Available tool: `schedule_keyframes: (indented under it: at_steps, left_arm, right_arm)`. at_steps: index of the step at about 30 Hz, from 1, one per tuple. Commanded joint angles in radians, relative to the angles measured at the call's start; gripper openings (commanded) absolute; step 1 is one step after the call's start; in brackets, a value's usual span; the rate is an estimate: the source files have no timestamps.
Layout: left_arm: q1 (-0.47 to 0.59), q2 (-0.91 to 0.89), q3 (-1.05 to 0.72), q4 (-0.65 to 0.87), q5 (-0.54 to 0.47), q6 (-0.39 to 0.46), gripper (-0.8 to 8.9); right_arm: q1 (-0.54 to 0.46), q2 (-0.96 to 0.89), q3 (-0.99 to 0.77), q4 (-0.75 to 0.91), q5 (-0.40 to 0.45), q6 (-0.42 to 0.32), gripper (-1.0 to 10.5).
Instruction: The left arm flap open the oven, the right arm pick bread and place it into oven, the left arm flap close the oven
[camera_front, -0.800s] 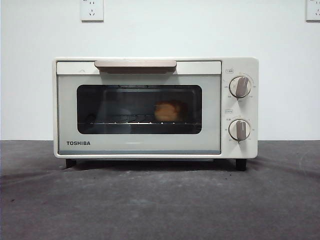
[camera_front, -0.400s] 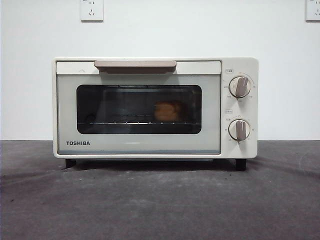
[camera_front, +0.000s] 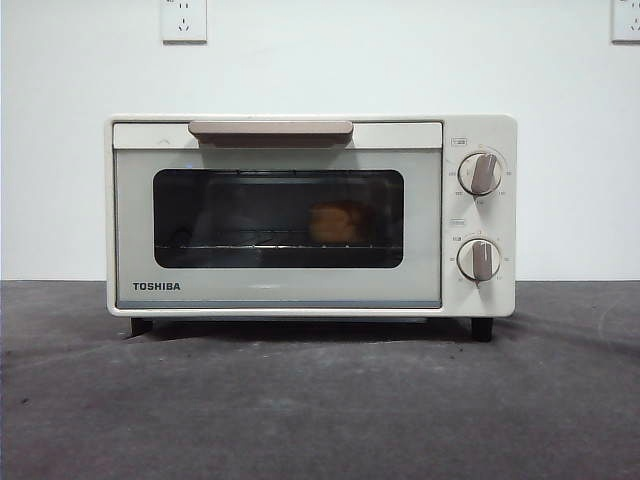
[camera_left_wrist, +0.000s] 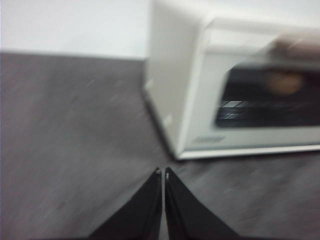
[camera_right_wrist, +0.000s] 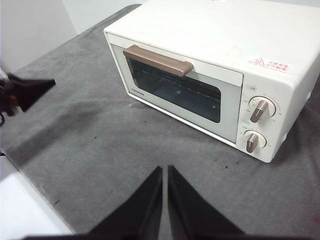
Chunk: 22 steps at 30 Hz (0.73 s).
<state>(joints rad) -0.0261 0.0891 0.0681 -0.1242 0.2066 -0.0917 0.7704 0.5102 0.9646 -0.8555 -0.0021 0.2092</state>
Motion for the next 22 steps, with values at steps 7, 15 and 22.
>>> schedule_keyframes:
  at_steps: [7,15,22]
  left_arm:
    - [0.003,-0.086,-0.056,-0.049,-0.169,0.035,0.2]
    - [0.009,-0.086,-0.056,-0.064,-0.193,0.037,0.2]
    - [0.009,-0.086,-0.056,-0.064,-0.192,0.035,0.2]
  right_arm:
    - [0.005,0.003,0.019,0.01,0.002,-0.008,0.1]
    - [0.005,0.003,0.019,0.011,0.002,-0.008,0.1]
    - [0.005,0.003,0.019,0.011,0.003,-0.008,0.1]
